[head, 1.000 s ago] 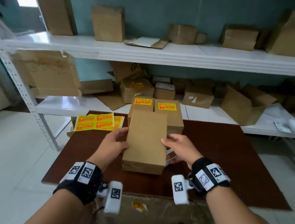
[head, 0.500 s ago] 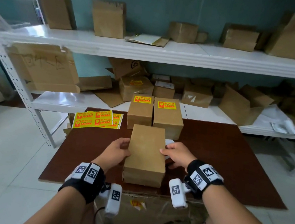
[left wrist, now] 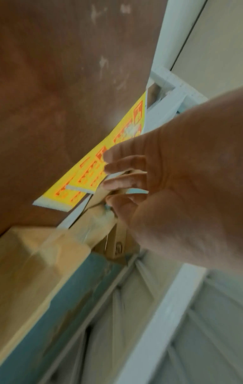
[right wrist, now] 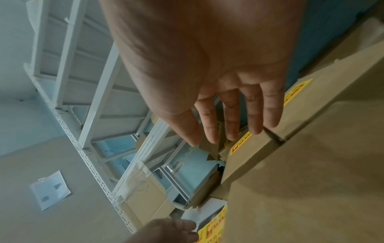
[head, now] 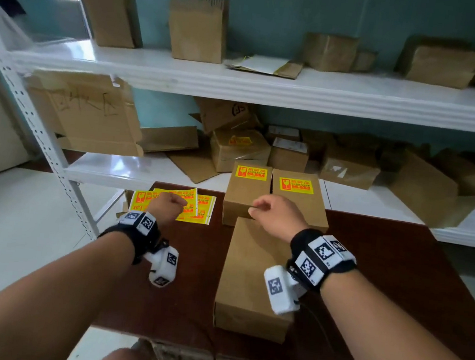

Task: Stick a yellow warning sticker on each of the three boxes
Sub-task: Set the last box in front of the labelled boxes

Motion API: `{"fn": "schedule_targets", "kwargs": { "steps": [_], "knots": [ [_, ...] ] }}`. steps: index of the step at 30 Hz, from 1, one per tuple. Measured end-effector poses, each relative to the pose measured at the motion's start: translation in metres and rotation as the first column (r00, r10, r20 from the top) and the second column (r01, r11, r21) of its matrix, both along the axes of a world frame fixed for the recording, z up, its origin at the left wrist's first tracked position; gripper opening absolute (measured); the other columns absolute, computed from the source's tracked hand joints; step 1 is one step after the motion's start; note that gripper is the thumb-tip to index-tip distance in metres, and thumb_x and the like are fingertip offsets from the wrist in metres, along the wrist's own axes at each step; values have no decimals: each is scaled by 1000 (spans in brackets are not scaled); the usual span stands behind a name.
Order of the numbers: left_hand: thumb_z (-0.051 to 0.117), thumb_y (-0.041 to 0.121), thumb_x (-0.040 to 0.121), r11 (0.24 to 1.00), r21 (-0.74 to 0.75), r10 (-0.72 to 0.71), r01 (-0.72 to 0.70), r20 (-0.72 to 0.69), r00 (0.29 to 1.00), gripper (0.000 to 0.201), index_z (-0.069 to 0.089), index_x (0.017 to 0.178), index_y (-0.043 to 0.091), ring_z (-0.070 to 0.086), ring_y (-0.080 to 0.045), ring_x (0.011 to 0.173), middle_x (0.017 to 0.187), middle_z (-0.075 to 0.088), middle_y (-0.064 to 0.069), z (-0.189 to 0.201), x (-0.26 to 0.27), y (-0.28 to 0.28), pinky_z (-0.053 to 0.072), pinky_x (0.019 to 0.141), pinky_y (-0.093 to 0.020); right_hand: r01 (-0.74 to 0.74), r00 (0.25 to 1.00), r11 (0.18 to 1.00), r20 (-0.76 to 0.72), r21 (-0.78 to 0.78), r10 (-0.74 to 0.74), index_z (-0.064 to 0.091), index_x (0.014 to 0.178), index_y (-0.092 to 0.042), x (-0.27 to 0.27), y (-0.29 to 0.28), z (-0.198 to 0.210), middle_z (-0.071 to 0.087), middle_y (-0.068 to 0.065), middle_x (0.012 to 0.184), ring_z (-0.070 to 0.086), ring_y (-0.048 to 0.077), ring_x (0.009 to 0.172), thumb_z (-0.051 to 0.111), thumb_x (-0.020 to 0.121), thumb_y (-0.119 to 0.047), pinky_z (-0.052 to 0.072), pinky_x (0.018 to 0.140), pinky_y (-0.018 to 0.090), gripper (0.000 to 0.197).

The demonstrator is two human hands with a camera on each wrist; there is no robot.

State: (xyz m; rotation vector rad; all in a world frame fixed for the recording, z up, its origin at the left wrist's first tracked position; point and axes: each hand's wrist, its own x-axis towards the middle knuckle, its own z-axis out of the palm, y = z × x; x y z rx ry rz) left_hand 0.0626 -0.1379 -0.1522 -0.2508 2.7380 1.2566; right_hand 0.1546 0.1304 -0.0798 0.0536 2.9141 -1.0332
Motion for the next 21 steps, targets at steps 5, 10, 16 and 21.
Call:
{"fn": "schedule_targets", "kwargs": {
  "steps": [5, 10, 16, 21],
  "knots": [
    [58, 24, 85, 904, -362, 266, -226, 63, 962, 25, 67, 103, 10, 63, -38, 101, 108, 67, -17, -29, -38, -66, 52, 88, -40, -50, 997, 997, 55, -52, 53, 70, 115, -25, -33, -16, -2, 68, -6, 118, 61, 16, 111, 61, 96, -39, 49, 100, 37, 25],
    [64, 24, 91, 914, -361, 267, -185, 191, 945, 24, 61, 78, 4, 65, -35, 84, 83, 63, -19, -51, -36, -81, 55, 79, -42, -49, 992, 995, 114, -86, 59, 73, 107, -24, -42, -19, -11, 70, -5, 111, 62, 16, 106, 62, 96, -37, 50, 96, 35, 20],
    [76, 27, 81, 882, -410, 288, -232, 80, 954, 22, 67, 75, 8, 63, -30, 68, 76, 67, -15, -55, -30, -82, 50, 63, -34, -39, 992, 993, 112, -112, 52, 73, 106, -23, -38, -19, -14, 70, -4, 112, 62, 16, 106, 63, 96, -36, 50, 97, 35, 20],
    [62, 18, 88, 854, -451, 305, -260, 27, 952, 18, 68, 74, 9, 59, -29, 67, 90, 71, -18, -48, -27, -84, 52, 69, -35, -30, 993, 988, 112, -152, 48, 74, 107, -22, -31, -16, -9, 70, -4, 112, 63, 17, 107, 63, 96, -36, 51, 99, 38, 20]
  ]
}}
